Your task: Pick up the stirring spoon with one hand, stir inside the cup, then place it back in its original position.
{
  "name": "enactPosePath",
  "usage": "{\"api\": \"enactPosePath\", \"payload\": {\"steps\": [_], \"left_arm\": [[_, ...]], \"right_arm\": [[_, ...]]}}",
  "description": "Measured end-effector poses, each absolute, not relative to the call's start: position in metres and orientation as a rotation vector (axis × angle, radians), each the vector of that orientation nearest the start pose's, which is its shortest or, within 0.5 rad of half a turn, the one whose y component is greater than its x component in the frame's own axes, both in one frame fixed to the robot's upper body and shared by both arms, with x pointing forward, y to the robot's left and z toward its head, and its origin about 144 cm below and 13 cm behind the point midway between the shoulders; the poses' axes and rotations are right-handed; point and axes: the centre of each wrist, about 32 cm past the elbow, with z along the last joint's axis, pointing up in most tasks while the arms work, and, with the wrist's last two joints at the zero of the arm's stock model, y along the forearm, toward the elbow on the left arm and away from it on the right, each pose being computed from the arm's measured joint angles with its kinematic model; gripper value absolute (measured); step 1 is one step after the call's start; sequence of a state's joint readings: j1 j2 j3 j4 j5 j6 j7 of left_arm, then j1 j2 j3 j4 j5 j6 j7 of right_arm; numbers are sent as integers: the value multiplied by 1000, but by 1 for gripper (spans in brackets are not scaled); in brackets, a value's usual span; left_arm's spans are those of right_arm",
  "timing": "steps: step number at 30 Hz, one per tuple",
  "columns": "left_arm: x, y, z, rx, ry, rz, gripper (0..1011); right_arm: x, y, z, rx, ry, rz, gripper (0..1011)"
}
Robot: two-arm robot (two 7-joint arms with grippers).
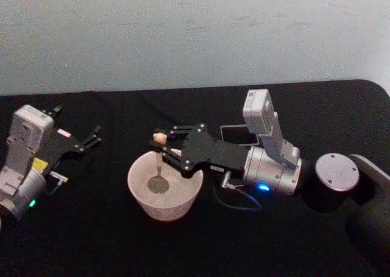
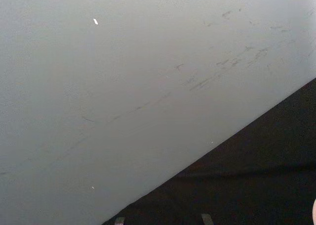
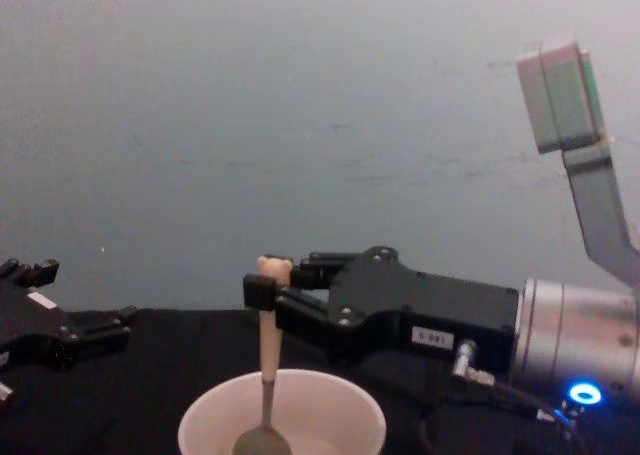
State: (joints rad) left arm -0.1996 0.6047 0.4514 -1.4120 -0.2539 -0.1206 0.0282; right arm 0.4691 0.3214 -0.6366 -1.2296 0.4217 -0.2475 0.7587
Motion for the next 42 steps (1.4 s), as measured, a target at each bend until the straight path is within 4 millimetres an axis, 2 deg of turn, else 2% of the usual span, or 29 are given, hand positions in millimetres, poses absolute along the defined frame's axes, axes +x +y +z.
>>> {"api": "enactPosePath", "payload": {"steps": [7, 19, 26, 33, 36, 42], "left_arm": [[489, 310, 1140, 304, -285, 1248, 1001], [489, 310, 1140, 304, -285, 1248, 1001], [489, 310, 1140, 304, -285, 1248, 1001], [489, 310, 1140, 304, -285, 1248, 1001], [489, 310, 1140, 305, -285, 1248, 1001], [489, 310, 1140, 304, -285, 1248, 1001]], "right_arm": [[557, -189, 1162, 4, -188, -395, 216], [555, -197, 1165, 7, -202, -415, 215], [551, -203, 1177, 44, -224, -420, 215], [548, -214, 1199, 98, -261, -431, 215], [545, -222, 1212, 119, -288, -441, 215], [540, -235, 1224, 128, -321, -452, 215]]}}
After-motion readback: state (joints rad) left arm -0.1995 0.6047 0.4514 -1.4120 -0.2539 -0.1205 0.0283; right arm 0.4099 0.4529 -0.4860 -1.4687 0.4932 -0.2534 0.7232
